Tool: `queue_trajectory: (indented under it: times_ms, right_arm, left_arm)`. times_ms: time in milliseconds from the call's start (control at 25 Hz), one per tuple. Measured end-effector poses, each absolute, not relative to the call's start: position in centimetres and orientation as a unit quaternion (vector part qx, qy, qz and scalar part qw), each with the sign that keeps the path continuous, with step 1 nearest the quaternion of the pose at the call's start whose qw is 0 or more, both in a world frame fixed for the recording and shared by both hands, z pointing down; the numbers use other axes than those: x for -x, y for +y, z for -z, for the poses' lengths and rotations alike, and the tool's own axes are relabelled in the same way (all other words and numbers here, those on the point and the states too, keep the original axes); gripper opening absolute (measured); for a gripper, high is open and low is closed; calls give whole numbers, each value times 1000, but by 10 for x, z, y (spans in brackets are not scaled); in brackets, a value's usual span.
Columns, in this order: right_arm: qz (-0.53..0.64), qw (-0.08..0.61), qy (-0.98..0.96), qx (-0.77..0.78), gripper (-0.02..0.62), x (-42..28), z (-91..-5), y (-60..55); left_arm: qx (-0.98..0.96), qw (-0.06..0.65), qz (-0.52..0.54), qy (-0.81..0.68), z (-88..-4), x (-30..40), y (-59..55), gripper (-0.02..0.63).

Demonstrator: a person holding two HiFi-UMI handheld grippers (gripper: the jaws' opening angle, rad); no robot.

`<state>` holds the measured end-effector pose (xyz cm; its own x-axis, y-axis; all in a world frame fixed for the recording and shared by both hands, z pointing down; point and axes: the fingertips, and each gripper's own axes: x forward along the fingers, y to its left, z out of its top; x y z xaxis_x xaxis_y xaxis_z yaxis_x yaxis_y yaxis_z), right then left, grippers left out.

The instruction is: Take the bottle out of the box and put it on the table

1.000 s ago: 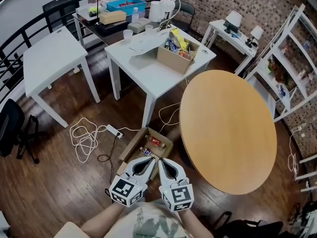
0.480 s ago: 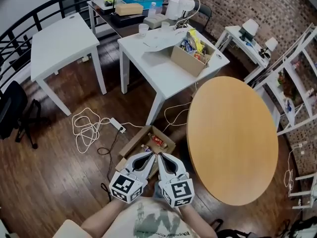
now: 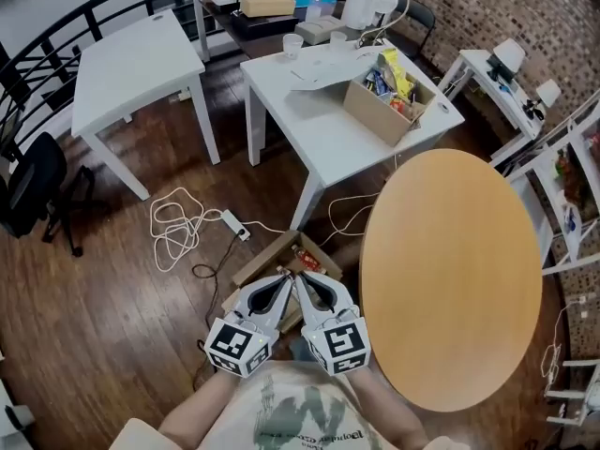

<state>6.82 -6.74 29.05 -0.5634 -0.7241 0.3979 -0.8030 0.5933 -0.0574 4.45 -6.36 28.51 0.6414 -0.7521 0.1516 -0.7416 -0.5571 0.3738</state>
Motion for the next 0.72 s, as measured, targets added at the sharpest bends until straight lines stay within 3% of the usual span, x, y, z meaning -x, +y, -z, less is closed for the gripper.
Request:
queue_trajectory:
  times_ms: [320, 720]
  right_arm:
    - [-179, 189, -883, -391, 0, -63, -342, -88]
    - [-246, 219, -875, -355, 0, -46, -466, -113]
  left_arm:
    - [-846, 250, 9, -471, -326, -40, -74, -3]
    - [-763, 305, -23, -570, -445, -4, -99, -3]
